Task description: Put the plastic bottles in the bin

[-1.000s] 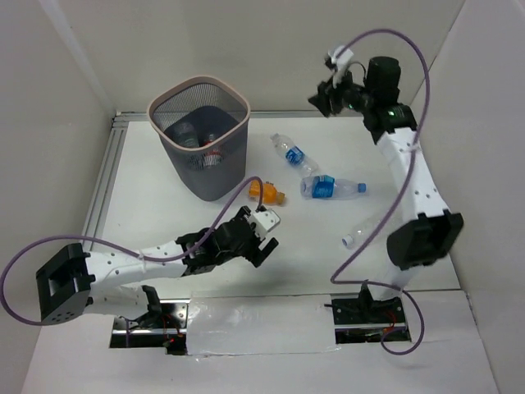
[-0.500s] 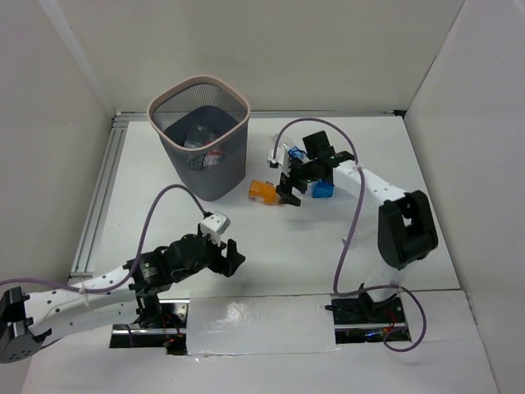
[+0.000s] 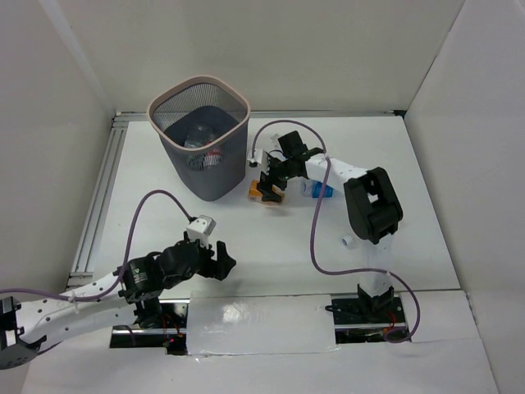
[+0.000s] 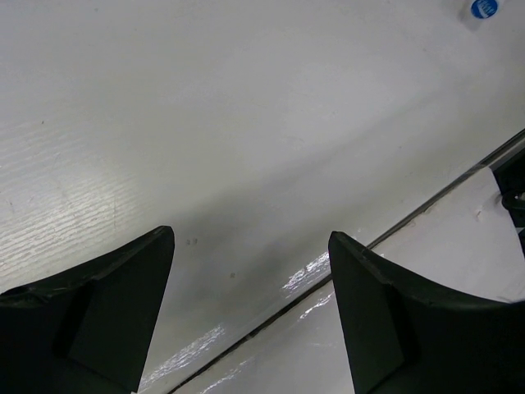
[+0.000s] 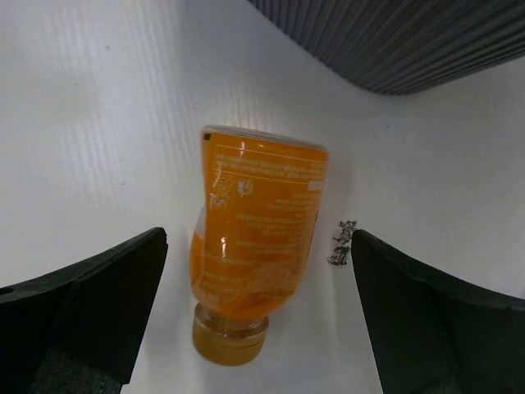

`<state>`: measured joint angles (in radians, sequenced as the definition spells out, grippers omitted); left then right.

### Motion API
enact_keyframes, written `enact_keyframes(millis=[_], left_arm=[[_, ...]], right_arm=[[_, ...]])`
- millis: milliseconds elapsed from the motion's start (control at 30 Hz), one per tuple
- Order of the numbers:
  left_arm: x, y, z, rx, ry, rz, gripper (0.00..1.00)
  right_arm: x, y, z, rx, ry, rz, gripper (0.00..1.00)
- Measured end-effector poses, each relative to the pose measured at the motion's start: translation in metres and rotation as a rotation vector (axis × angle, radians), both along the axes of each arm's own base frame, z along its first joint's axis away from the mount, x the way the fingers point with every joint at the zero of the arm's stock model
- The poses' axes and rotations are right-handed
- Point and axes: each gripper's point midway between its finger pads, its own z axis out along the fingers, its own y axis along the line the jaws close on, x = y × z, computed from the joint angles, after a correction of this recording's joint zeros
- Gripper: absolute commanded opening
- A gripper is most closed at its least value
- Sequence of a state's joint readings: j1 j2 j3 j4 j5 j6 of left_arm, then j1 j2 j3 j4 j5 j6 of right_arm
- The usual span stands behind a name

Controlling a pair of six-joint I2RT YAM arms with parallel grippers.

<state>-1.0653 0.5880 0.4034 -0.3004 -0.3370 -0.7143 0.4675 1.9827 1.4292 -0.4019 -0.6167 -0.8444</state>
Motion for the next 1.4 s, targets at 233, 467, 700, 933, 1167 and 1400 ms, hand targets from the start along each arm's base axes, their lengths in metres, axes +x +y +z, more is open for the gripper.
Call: enact_keyframes(millis=[233, 467, 700, 933, 1167, 1400], left_arm=[[0.000, 0.001, -0.018, 0.072, 0.035, -0.001, 0.87], [0.003, -0.005, -0.017, 0.066, 0.027, -0.005, 0.86], [0.009, -0.015, -0.015, 0.072, -0.008, -0.036, 0.86], [0.012, -0.036, -0.021, 0.082, -0.030, -0.111, 0.85], [0.013, -0.050, -0.030, 0.146, -0.043, -0.197, 0.86], [0.025, -0.067, -0.011, 0.134, -0.145, -0.241, 0.94]], right_arm=[[0.004, 0.005, -0.031, -0.026, 0.039, 0.007, 0.62], [-0.007, 0.001, -0.023, 0.002, 0.082, 0.038, 0.24], [-0.012, -0.042, 0.111, 0.148, -0.062, -0.012, 0.18], [-0.028, 0.002, 0.348, 0.456, -0.504, 0.060, 0.26], [0.004, 0.117, 0.405, 0.659, -0.532, 0.134, 0.66], [0.066, 0.166, 0.274, 0.550, -0.273, -0.007, 1.00]])
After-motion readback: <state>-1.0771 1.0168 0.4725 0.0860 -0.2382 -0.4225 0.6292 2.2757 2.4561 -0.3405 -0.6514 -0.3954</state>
